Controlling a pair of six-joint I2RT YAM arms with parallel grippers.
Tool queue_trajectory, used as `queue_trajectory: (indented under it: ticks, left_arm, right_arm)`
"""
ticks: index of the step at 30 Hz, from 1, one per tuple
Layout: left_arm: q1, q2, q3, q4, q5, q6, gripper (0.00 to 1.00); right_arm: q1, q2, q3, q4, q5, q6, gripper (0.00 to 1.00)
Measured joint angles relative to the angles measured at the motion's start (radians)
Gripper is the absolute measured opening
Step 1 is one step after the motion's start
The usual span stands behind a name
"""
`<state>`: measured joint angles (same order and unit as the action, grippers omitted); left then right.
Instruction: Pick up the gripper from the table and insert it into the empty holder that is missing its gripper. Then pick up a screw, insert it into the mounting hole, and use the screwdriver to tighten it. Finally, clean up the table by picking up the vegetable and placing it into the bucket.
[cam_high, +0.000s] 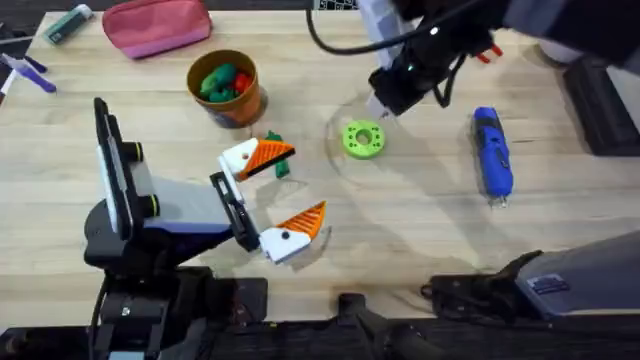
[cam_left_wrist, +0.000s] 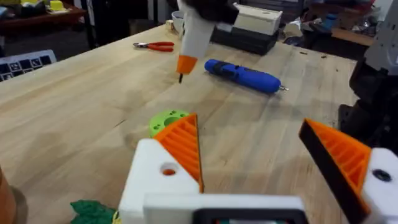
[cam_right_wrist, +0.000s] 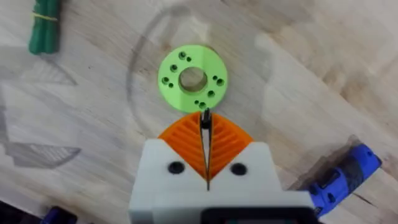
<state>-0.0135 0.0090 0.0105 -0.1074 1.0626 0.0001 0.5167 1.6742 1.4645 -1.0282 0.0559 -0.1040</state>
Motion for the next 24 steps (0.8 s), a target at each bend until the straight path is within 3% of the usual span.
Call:
queue_trajectory:
  ticks: [6,10,16,24]
  left_arm:
    - [0.000,0.000,0.000,0.000,0.000,0.000,0.985]
    - [0.000,0.000,0.000,0.000,0.000,0.000,0.985]
    - [0.000,0.000,0.000,0.000,0.000,0.000,0.985]
    - [0.000,0.000,0.000,0.000,0.000,0.000,0.985]
  right_arm:
    - [0.002,-0.034,0.052,-0.023,0.000,0.000,0.007]
    - [0.026,-0.034,0.152,-0.097,0.000,-0.001,0.007]
    - [0.113,-0.035,0.382,-0.171,0.000,-0.027,0.007]
    - [0.247,-0.030,0.516,-0.206,-0.001,-0.087,0.007]
